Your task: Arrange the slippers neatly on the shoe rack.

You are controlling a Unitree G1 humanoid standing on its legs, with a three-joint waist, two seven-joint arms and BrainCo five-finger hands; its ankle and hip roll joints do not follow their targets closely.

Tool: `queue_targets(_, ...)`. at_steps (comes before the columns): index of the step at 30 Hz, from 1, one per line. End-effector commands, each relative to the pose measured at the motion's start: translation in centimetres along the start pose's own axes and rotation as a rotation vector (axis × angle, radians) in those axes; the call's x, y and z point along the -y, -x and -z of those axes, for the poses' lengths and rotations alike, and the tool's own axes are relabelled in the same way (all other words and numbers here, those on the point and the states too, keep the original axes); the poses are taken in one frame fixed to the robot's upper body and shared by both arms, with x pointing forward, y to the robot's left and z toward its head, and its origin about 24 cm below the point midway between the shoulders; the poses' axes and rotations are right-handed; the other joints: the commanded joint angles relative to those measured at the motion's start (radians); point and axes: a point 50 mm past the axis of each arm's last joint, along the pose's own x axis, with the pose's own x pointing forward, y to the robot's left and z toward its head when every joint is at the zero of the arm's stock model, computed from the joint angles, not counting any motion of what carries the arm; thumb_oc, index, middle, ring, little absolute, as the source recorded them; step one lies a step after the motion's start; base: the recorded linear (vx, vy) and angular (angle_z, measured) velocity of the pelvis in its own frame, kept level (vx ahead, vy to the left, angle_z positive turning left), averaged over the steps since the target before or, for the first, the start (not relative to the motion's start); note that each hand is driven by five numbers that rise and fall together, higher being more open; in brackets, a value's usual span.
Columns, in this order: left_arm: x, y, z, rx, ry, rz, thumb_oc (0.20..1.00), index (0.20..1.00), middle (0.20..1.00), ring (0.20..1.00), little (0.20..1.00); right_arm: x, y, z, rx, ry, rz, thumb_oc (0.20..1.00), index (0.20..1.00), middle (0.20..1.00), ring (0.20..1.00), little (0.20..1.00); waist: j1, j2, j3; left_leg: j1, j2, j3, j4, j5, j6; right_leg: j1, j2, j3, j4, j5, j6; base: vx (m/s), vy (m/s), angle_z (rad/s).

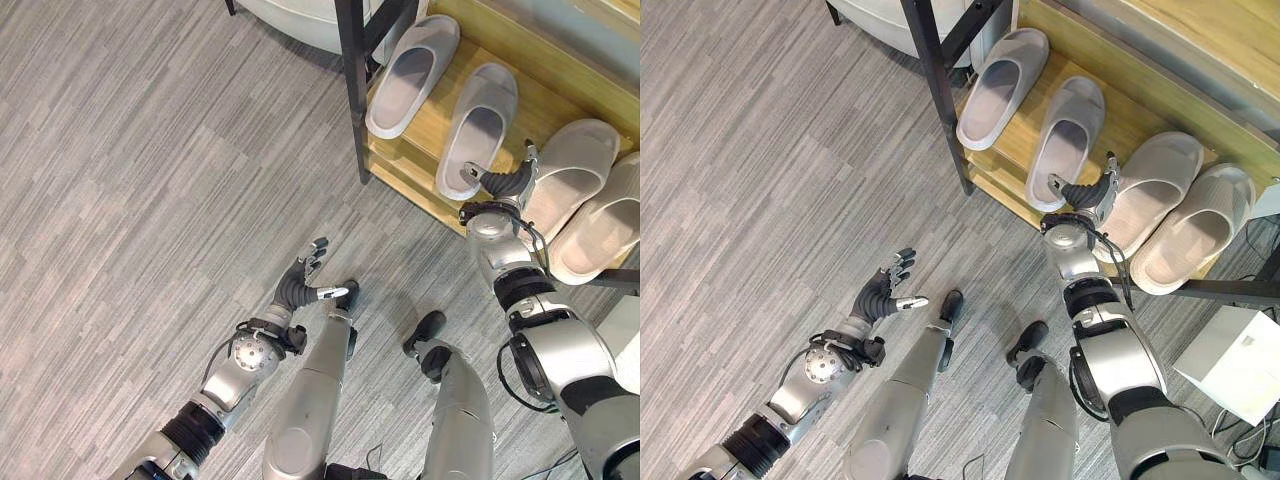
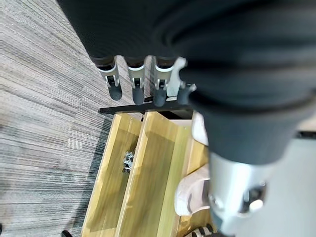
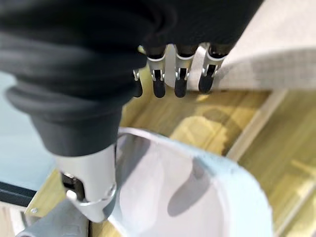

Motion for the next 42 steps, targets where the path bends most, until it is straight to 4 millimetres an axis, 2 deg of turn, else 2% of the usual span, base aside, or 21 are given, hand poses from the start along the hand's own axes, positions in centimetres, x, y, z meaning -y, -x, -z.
queue_targets(1,0.8,0.3,-0.6,0.045,0.010,0.034,1.000,1.000,1.000,1.000,1.000,0.3,-0.6,-1.6,-0.003,-0.207,-0.016,1.000,1.000,1.000,1.000,1.000,0.021,0.000,-0.010,0.022,0.010,-0.033,-0.044,-0.092,-0.008,0.148,-0.019,0.022,0.006,-0.180,0.089,0.05,-0.059,0.15)
queue_targets(2,0.7,0.4,-0.4,0.031,-0.002,0.044,1.000,1.000,1.000,1.000,1.000,-0.1,-0.6,-1.3,-0.094,-0.382,-0.042,1.000,1.000,1.000,1.000,1.000,0.033,-0.001,-0.010,0.021,0.008,-0.038,-0.047,-0.092,-0.011,0.152,-0.022,0.015,0.005,-0.182,0.090,0.06,-0.072,0.12)
queue_targets(4,0.6,0.5,-0.3,0.027,-0.006,0.045,1.000,1.000,1.000,1.000,1.000,-0.3,-0.6,-1.6,-0.122,-0.485,-0.057,1.000,1.000,1.000,1.000,1.000,0.042,-0.001,-0.010,0.022,0.008,-0.041,-0.053,-0.093,-0.012,0.156,-0.023,0.008,0.002,-0.183,0.091,0.05,-0.058,0.06)
queue_targets(8,0.6,0.5,-0.2,0.018,-0.014,0.054,1.000,1.000,1.000,1.000,1.000,-0.8,-0.6,-3.0,-0.116,-0.614,-0.107,1.000,1.000,1.000,1.000,1.000,0.054,-0.004,-0.011,0.024,0.008,-0.044,-0.058,-0.093,-0.015,0.159,-0.023,0.002,0.003,-0.185,0.092,0.03,-0.031,0.13)
queue_targets(9,0.7,0.5,-0.1,0.015,-0.024,0.066,1.000,1.000,1.000,1.000,1.000,-0.9,-0.7,-4.0,-0.106,-0.676,-0.134,1.000,1.000,1.000,1.000,1.000,0.059,-0.007,-0.013,0.030,0.009,-0.046,-0.062,-0.093,-0.016,0.163,-0.024,-0.002,0.003,-0.186,0.092,0.03,-0.036,0.10)
queue_targets(11,0.8,0.5,-0.1,0.012,-0.029,0.072,1.000,1.000,1.000,1.000,1.000,-0.9,-0.9,-4.2,-0.111,-0.698,-0.138,1.000,1.000,1.000,1.000,1.000,0.061,-0.006,-0.012,0.032,0.009,-0.046,-0.062,-0.093,-0.016,0.166,-0.024,-0.003,0.004,-0.187,0.092,0.02,-0.015,0.05)
queue_targets(13,1.0,0.5,0.1,0.002,-0.036,0.085,1.000,1.000,1.000,1.000,1.000,-0.9,-1.1,-5.5,-0.097,-0.769,-0.158,1.000,1.000,1.000,1.000,1.000,0.065,-0.009,-0.011,0.035,0.010,-0.046,-0.062,-0.093,-0.017,0.171,-0.026,-0.004,0.008,-0.187,0.092,0.00,0.000,0.00)
queue_targets(17,1.1,0.4,0.2,-0.004,-0.052,0.100,1.000,1.000,1.000,1.000,1.000,-0.6,-1.4,-6.5,-0.067,-0.777,-0.168,1.000,1.000,1.000,1.000,1.000,0.063,-0.013,-0.012,0.044,0.011,-0.048,-0.068,-0.090,-0.020,0.180,-0.026,-0.007,0.003,-0.186,0.091,0.01,-0.011,0.02)
queue_targets(21,1.2,0.3,0.4,-0.010,-0.049,0.099,1.000,1.000,1.000,1.000,1.000,0.0,-1.8,-6.5,-0.039,-0.738,-0.160,1.000,1.000,1.000,1.000,1.000,0.059,-0.012,-0.013,0.058,0.010,-0.044,-0.074,-0.089,-0.020,0.189,-0.024,-0.003,0.002,-0.185,0.090,0.00,-0.003,0.02)
queue_targets(25,0.9,0.3,0.3,-0.003,-0.027,0.084,1.000,1.000,1.000,1.000,1.000,2.5,-2.8,-6.2,0.036,-0.678,-0.119,1.000,1.000,1.000,1.000,1.000,0.058,-0.006,-0.014,0.071,0.010,-0.045,-0.083,-0.087,-0.020,0.199,-0.025,-0.004,-0.003,-0.184,0.093,0.00,0.000,0.00)
queue_targets(27,0.9,0.4,0.4,-0.004,-0.019,0.089,1.000,1.000,1.000,1.000,1.000,4.0,-3.1,-5.2,0.050,-0.671,-0.104,1.000,1.000,1.000,1.000,1.000,0.054,-0.001,-0.011,0.077,0.010,-0.043,-0.087,-0.084,-0.022,0.199,-0.025,-0.001,-0.004,-0.180,0.094,-0.05,-0.010,0.02)
queue_targets(29,0.7,0.6,0.4,-0.005,-0.023,0.100,1.000,1.000,1.000,1.000,1.000,4.6,-3.2,-4.2,0.066,-0.545,-0.130,1.000,1.000,1.000,1.000,1.000,0.047,-0.003,-0.010,0.094,0.017,-0.038,-0.102,-0.077,-0.025,0.213,-0.022,0.002,-0.022,-0.169,0.095,-0.07,-0.024,-0.04)
queue_targets(30,0.5,0.6,0.3,-0.005,-0.017,0.099,1.000,1.000,1.000,1.000,1.000,5.0,-3.2,-3.5,0.100,-0.360,-0.145,1.000,1.000,1.000,1.000,1.000,0.034,-0.009,-0.015,0.122,0.025,-0.028,-0.126,-0.066,-0.027,0.231,-0.012,0.007,-0.050,-0.153,0.095,-0.07,-0.022,-0.15)
queue_targets(33,0.3,0.6,0.3,-0.010,-0.010,0.085,1.000,1.000,1.000,1.000,1.000,4.0,-1.8,-1.9,0.115,-0.261,-0.197,1.000,1.000,1.000,1.000,1.000,0.011,-0.021,-0.029,0.179,0.036,-0.017,-0.189,-0.042,-0.032,0.287,0.011,0.013,-0.132,-0.122,0.094,-0.04,-0.021,-0.20)
queue_targets(36,-0.5,1.0,0.3,-0.015,0.003,0.046,1.000,1.000,1.000,1.000,1.000,1.8,3.1,1.8,0.143,-0.162,-0.383,1.000,1.000,1.000,1.000,1.000,-0.039,-0.042,-0.079,0.294,0.062,0.005,-0.306,0.004,-0.040,0.392,0.051,0.009,-0.266,-0.065,0.104,0.01,0.003,-0.23)
queue_targets(37,-0.6,1.2,0.4,-0.016,0.015,0.035,1.000,1.000,1.000,1.000,1.000,1.6,4.3,2.6,0.145,-0.153,-0.426,1.000,1.000,1.000,1.000,1.000,-0.048,-0.038,-0.090,0.306,0.064,0.010,-0.330,0.038,-0.034,0.403,0.055,0.001,-0.299,-0.025,0.102,0.06,0.012,-0.35)
queue_targets(38,-0.6,1.2,0.4,-0.020,0.016,0.034,1.000,1.000,1.000,1.000,1.000,1.6,4.4,2.7,0.142,-0.151,-0.428,1.000,1.000,1.000,1.000,1.000,-0.050,-0.042,-0.095,0.322,0.068,0.008,-0.335,0.014,-0.039,0.415,0.059,0.011,-0.298,-0.050,0.107,0.01,0.037,-0.51)
queue_targets(39,-1.2,1.7,0.5,-0.022,0.043,-0.009,1.000,1.000,1.000,1.000,1.000,1.6,7.4,4.8,0.122,-0.154,-0.504,1.000,1.000,1.000,1.000,1.000,-0.077,-0.048,-0.126,0.377,0.084,0.026,-0.395,0.060,-0.039,0.467,0.071,0.004,-0.379,0.010,0.113,0.09,-0.036,-0.47)
queue_targets(40,-1.5,2.0,0.8,-0.031,0.059,-0.037,1.000,1.000,1.000,1.000,1.000,1.7,8.8,5.6,0.118,-0.152,-0.545,1.000,1.000,1.000,1.000,1.000,-0.093,-0.051,-0.144,0.413,0.093,0.036,-0.424,0.068,-0.040,0.494,0.079,0.013,-0.411,0.022,0.118,0.05,0.026,-0.32)
queue_targets(41,-1.7,2.3,1.0,-0.043,0.069,-0.058,1.000,1.000,1.000,1.000,1.000,1.9,9.7,6.2,0.109,-0.148,-0.570,1.000,1.000,1.000,1.000,1.000,-0.103,-0.051,-0.160,0.438,0.099,0.043,-0.442,0.070,-0.038,0.512,0.085,0.018,-0.432,0.026,0.118,0.07,0.007,-0.26)
queue_targets(42,-1.7,2.3,1.1,-0.044,0.069,-0.058,1.000,1.000,1.000,1.000,1.000,1.9,9.8,6.3,0.108,-0.147,-0.570,1.000,1.000,1.000,1.000,1.000,-0.103,-0.051,-0.160,0.441,0.100,0.044,-0.445,0.071,-0.038,0.515,0.086,0.018,-0.434,0.027,0.118,0.12,-0.005,-0.39)
